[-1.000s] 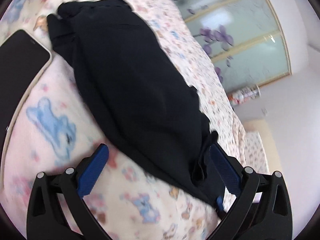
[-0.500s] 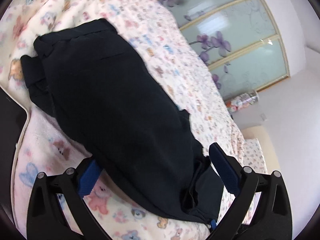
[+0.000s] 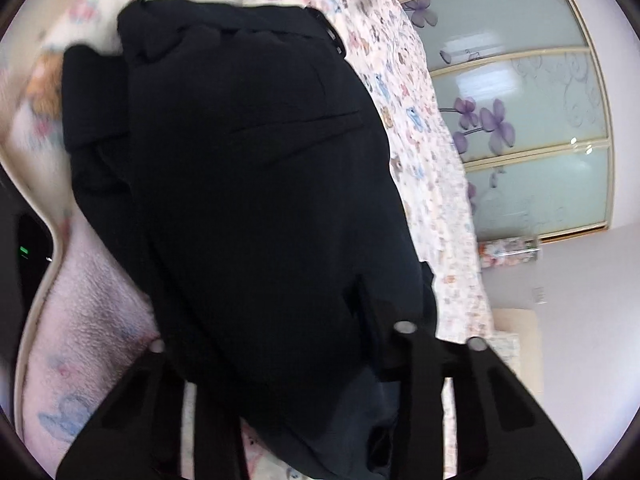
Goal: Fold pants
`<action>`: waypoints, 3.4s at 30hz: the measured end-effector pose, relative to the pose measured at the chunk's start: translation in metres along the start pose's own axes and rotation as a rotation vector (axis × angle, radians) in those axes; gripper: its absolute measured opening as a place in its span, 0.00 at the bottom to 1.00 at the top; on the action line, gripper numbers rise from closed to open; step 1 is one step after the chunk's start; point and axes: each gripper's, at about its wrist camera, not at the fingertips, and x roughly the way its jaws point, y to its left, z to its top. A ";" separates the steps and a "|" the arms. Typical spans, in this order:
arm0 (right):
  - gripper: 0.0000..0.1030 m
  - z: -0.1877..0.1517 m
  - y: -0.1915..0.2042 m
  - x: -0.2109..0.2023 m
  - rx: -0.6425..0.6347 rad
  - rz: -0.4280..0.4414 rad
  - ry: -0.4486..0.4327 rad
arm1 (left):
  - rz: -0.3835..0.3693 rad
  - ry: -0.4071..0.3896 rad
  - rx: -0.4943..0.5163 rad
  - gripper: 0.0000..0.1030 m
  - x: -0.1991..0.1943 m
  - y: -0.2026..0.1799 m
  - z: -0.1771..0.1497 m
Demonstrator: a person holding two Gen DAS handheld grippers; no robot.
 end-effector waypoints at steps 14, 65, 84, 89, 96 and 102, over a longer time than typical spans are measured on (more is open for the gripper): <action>0.87 -0.003 -0.005 -0.003 0.007 0.032 -0.039 | 0.400 -0.314 0.860 0.15 -0.007 -0.171 -0.090; 0.91 0.001 -0.033 -0.059 0.160 0.007 -0.314 | -0.443 0.270 0.259 0.62 0.057 -0.131 -0.210; 0.91 0.002 -0.037 -0.077 0.201 0.040 -0.381 | 0.078 -0.071 1.541 0.14 0.032 -0.277 -0.361; 0.91 0.004 -0.047 -0.085 0.251 0.063 -0.388 | 0.164 0.098 1.879 0.11 0.078 -0.248 -0.441; 0.92 0.007 -0.049 -0.086 0.268 0.087 -0.380 | 0.092 0.120 1.784 0.10 0.077 -0.235 -0.425; 0.93 0.009 -0.050 -0.089 0.263 0.101 -0.379 | 0.113 0.138 1.849 0.15 0.075 -0.210 -0.428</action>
